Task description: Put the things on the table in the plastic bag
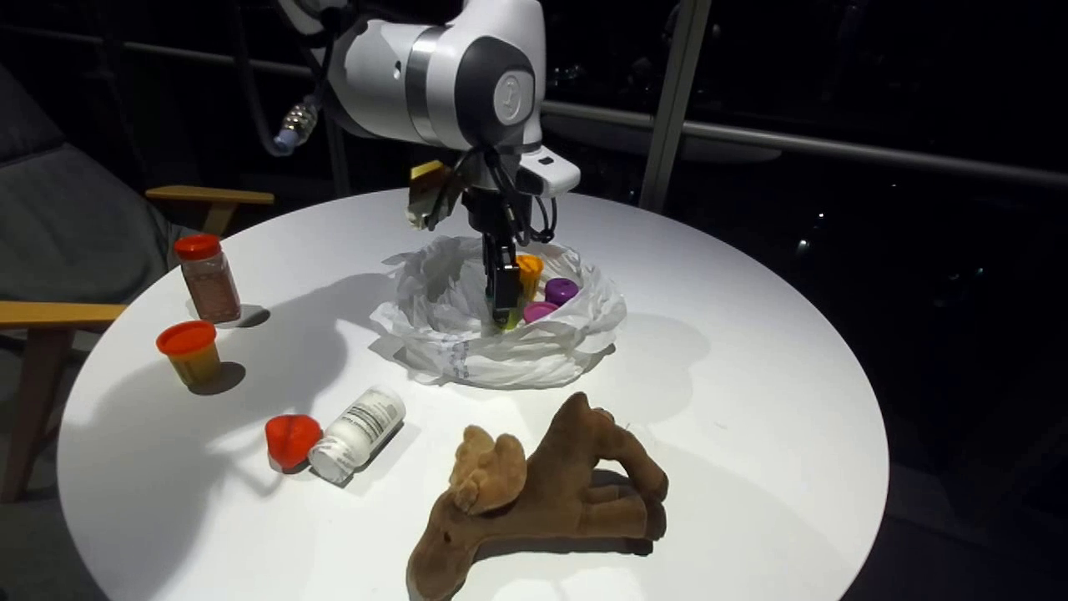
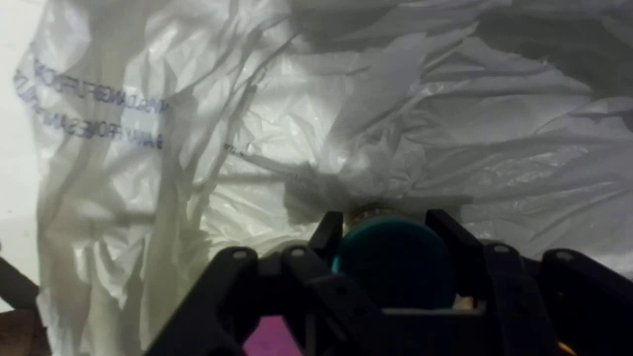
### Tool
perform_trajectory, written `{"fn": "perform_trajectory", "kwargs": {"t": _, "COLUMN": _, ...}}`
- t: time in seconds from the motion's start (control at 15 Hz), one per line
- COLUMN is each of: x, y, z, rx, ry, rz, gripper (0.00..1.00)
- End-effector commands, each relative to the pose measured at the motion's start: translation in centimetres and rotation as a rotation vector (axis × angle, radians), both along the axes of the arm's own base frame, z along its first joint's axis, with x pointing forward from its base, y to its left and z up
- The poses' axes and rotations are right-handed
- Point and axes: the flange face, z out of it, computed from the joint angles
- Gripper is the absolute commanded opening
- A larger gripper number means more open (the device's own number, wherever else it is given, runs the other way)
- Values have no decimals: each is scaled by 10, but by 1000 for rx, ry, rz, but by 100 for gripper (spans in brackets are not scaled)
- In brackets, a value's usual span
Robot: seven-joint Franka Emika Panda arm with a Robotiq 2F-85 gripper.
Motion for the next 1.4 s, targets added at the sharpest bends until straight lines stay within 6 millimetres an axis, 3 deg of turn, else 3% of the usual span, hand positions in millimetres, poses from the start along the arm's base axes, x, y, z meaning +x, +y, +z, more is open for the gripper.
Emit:
{"fn": "perform_trajectory", "kwargs": {"t": 0.0, "x": 12, "y": 2, "z": 5, "rx": 8, "ry": -25, "rz": -34, "gripper": 74}}
{"fn": "perform_trajectory", "kwargs": {"t": 0.07, "x": 10, "y": 7, "z": 17, "rx": 5, "ry": -48, "rz": -27, "gripper": 75}}
{"fn": "perform_trajectory", "kwargs": {"t": 0.33, "x": -18, "y": 36, "z": 65, "rx": 0, "ry": -22, "rz": 34, "gripper": 100}}
{"fn": "perform_trajectory", "kwargs": {"t": 0.47, "x": -38, "y": 60, "z": 91, "rx": -12, "ry": -17, "rz": 107, "gripper": 100}}
{"fn": "perform_trajectory", "kwargs": {"t": 0.73, "x": -81, "y": 135, "z": 137, "rx": -23, "ry": 62, "rz": 345, "gripper": 100}}
{"fn": "perform_trajectory", "kwargs": {"t": 0.93, "x": -105, "y": 209, "z": 174, "rx": -56, "ry": 116, "rz": 500, "gripper": 100}}
{"fn": "perform_trajectory", "kwargs": {"t": 1.07, "x": -115, "y": 254, "z": 184, "rx": -69, "ry": 149, "rz": 575, "gripper": 100}}
{"fn": "perform_trajectory", "kwargs": {"t": 1.2, "x": -123, "y": 289, "z": 183, "rx": -113, "ry": 173, "rz": 641, "gripper": 100}}
{"fn": "perform_trajectory", "kwargs": {"t": 1.33, "x": -122, "y": 309, "z": 165, "rx": -152, "ry": 161, "rz": 695, "gripper": 100}}
